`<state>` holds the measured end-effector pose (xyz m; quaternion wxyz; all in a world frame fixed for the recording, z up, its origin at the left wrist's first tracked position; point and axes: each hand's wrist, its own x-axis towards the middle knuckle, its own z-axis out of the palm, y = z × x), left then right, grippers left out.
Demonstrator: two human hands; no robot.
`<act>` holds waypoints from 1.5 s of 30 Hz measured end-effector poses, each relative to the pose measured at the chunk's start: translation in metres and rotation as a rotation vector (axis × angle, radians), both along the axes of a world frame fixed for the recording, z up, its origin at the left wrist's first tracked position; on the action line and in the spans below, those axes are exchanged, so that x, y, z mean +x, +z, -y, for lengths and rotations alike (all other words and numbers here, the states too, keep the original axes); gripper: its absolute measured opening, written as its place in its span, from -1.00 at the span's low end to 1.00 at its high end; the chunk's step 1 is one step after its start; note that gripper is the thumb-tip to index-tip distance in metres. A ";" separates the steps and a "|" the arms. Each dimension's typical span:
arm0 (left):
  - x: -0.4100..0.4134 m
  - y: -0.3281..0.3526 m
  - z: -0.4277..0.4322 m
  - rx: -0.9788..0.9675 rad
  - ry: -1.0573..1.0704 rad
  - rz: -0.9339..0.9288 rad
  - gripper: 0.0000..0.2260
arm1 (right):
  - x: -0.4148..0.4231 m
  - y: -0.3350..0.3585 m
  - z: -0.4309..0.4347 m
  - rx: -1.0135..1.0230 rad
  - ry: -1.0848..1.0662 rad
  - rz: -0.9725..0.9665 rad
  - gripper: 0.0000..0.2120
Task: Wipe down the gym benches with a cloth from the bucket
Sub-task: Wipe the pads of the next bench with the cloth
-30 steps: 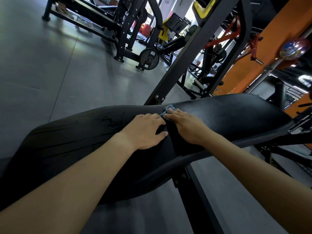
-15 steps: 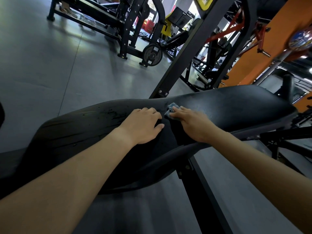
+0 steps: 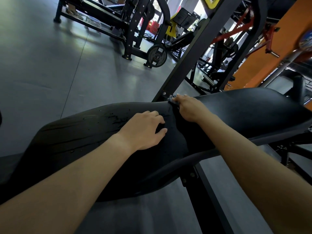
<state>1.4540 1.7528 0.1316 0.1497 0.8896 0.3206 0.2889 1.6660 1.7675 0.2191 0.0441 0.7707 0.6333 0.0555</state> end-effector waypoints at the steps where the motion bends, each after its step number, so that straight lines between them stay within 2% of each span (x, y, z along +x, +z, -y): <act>1: -0.001 0.000 0.000 -0.002 -0.005 -0.005 -0.59 | -0.001 0.000 -0.003 0.001 0.002 0.000 -0.59; 7: -0.003 0.000 -0.002 -0.001 -0.023 -0.032 -0.58 | -0.017 -0.012 0.029 -0.053 0.182 0.016 -0.45; 11: -0.003 0.000 -0.002 0.005 -0.026 -0.041 -0.57 | -0.012 -0.023 0.058 -0.076 0.234 -0.026 -0.43; 19: -0.012 -0.004 -0.001 -0.007 -0.074 -0.108 -0.52 | 0.005 -0.012 0.019 -0.004 0.090 0.011 -0.48; 28: -0.015 -0.011 0.016 -0.012 -0.072 -0.093 -0.51 | -0.031 -0.021 0.099 -0.012 0.200 -0.019 -0.46; 34: -0.039 -0.009 0.052 0.039 -0.107 -0.174 -0.40 | -0.026 -0.018 0.084 0.069 0.048 0.017 -0.43; 38: -0.056 -0.007 0.077 0.116 -0.122 -0.239 -0.32 | -0.050 -0.035 0.108 0.079 0.078 0.013 -0.43; 45: -0.078 -0.010 0.099 0.169 -0.138 -0.317 -0.47 | -0.087 -0.051 0.196 0.043 0.252 -0.020 -0.41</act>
